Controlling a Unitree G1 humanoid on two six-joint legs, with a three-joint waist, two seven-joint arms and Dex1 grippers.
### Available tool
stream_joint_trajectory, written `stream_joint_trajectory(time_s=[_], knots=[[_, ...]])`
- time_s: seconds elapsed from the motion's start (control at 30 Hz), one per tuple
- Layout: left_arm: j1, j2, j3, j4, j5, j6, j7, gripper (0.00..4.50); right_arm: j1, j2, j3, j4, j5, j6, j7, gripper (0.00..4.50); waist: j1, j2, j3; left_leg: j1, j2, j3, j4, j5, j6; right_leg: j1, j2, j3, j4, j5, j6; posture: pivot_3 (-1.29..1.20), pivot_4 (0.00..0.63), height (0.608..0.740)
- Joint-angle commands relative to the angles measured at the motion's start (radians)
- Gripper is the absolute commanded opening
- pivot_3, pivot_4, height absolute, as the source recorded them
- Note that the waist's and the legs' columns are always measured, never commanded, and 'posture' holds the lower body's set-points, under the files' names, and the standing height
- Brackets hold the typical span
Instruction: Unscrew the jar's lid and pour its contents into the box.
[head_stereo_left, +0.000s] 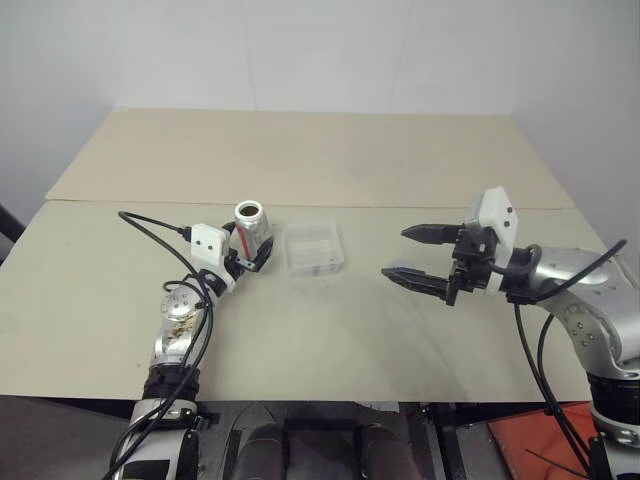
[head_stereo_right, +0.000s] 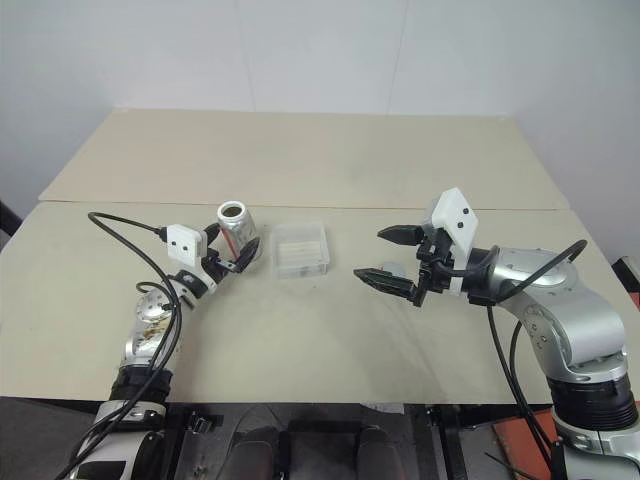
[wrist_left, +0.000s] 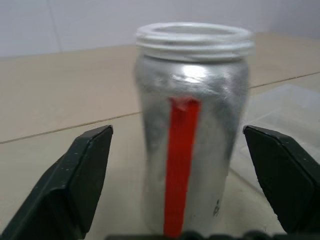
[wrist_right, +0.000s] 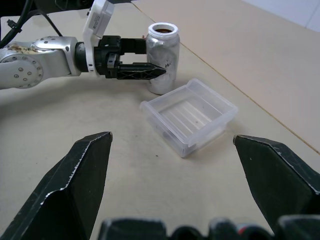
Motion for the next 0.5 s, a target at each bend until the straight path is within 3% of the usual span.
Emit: stream_joint_trajectory(time_s=[0.03, 0.33, 0.5], knots=[[0.031, 0.018, 0.000, -0.098, -0.005, 0.028, 0.011, 4.47, -0.001, -0.008, -0.037, -0.039, 0.017, -0.018, -0.004, 4.50, 0.000, 0.000, 0.000, 0.000, 0.000, 0.000, 0.000, 0.000, 0.000, 0.000, 0.000, 0.000, 0.000, 0.000, 0.000, 0.00, 0.150, 0.740], [0.239, 0.151, 0.011, -0.420, -0.091, 0.229, -0.103, 4.47, 0.046, -0.021, -0.051, -0.062, 0.010, -0.029, -0.003, 4.50, -0.007, 0.000, 0.000, 0.001, 0.001, 0.000, -0.001, 0.000, 0.000, 0.000, 0.000, 0.001, 0.000, 0.000, 0.000, 0.00, 0.150, 0.740], [0.336, 0.359, 0.104, -0.666, -0.287, 0.415, -0.286, 4.47, 0.071, -0.035, -0.061, -0.060, 0.010, -0.043, 0.015, 4.50, -0.011, 0.000, 0.000, 0.001, 0.001, 0.000, -0.002, 0.000, 0.000, -0.001, 0.000, 0.001, 0.000, 0.000, -0.001, 0.00, 0.150, 0.740]])
